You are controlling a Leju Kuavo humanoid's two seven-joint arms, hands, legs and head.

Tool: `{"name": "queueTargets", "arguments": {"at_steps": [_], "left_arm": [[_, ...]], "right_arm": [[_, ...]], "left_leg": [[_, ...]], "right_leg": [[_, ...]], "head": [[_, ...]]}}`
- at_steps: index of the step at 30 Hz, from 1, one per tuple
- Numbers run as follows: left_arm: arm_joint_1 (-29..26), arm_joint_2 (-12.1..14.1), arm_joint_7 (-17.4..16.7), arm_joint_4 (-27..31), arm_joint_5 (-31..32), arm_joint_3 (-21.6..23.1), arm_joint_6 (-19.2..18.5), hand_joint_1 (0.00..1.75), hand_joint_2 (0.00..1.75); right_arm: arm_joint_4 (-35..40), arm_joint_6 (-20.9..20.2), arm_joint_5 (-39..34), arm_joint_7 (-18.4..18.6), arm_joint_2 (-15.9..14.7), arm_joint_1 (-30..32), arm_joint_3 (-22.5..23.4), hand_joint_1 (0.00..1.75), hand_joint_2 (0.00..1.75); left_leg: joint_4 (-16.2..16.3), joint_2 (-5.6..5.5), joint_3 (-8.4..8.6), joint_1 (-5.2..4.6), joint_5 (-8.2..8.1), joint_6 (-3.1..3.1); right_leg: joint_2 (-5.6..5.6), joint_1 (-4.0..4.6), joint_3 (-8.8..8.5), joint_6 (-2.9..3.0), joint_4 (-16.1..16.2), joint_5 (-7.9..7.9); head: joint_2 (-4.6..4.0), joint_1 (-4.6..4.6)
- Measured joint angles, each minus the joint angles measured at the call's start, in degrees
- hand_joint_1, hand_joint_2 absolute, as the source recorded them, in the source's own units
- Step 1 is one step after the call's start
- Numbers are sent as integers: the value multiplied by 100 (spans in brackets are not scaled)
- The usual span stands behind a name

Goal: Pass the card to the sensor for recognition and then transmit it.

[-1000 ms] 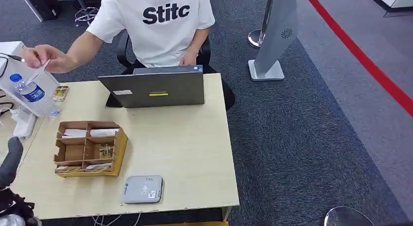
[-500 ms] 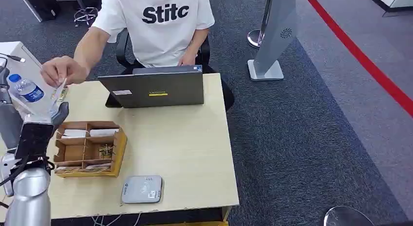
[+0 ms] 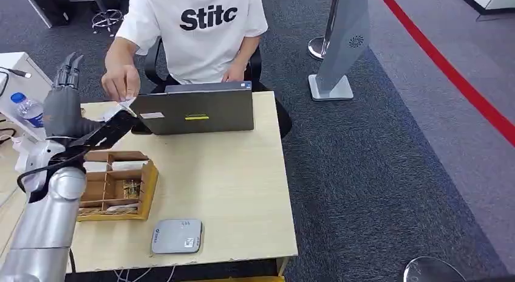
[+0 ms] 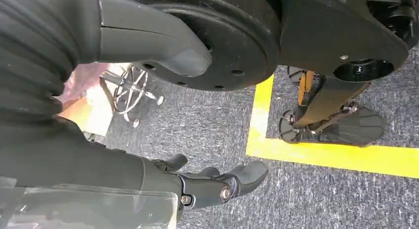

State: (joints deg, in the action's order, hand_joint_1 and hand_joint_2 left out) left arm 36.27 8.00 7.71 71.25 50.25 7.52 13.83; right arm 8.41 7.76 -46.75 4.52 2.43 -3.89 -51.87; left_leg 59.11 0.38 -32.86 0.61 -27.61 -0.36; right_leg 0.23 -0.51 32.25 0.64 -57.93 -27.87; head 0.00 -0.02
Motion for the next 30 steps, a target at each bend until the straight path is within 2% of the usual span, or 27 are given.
{"name": "queueTargets", "arguments": {"at_steps": [14, 17, 20, 24, 30], "left_arm": [[1375, 251, -926, -1411, 1738, 915, -384, 175, 175], [1559, 325, -1049, -1578, 2002, 1021, -325, 175, 175], [1588, 363, -992, -1595, 1927, 1034, -122, 175, 175], [1337, 411, -765, -1168, 1660, 1034, 365, 175, 175], [518, 441, -592, 515, 1597, 1034, 684, 175, 175]], "right_arm": [[-4, -94, 266, 0, -65, 2, -288, 0, 175], [-4, -88, 288, -9, -68, 4, -350, 0, 175], [-4, -48, 284, -7, -68, 10, -387, 0, 175], [-4, -4, 269, -11, -68, 31, -398, 0, 175], [-4, 107, 140, 24, -48, 47, -398, 0, 175]], "left_leg": [[3, -2, -7, 2, 5, 3], [2, 0, -8, 3, 4, 3], [2, 0, -8, 2, 4, 3], [2, -1, -9, 2, 4, 3], [1, -1, -14, 1, 1, 3]], "right_leg": [[0, 4, 3, 0, -2, 3], [0, 4, 3, 0, -3, 3], [1, 4, 3, 0, -3, 3], [-1, 4, 2, 0, -3, 3], [0, 3, 3, -2, -1, 1]], "head": [[0, 2], [0, 0], [0, -2], [0, 0], [0, 0]]}}
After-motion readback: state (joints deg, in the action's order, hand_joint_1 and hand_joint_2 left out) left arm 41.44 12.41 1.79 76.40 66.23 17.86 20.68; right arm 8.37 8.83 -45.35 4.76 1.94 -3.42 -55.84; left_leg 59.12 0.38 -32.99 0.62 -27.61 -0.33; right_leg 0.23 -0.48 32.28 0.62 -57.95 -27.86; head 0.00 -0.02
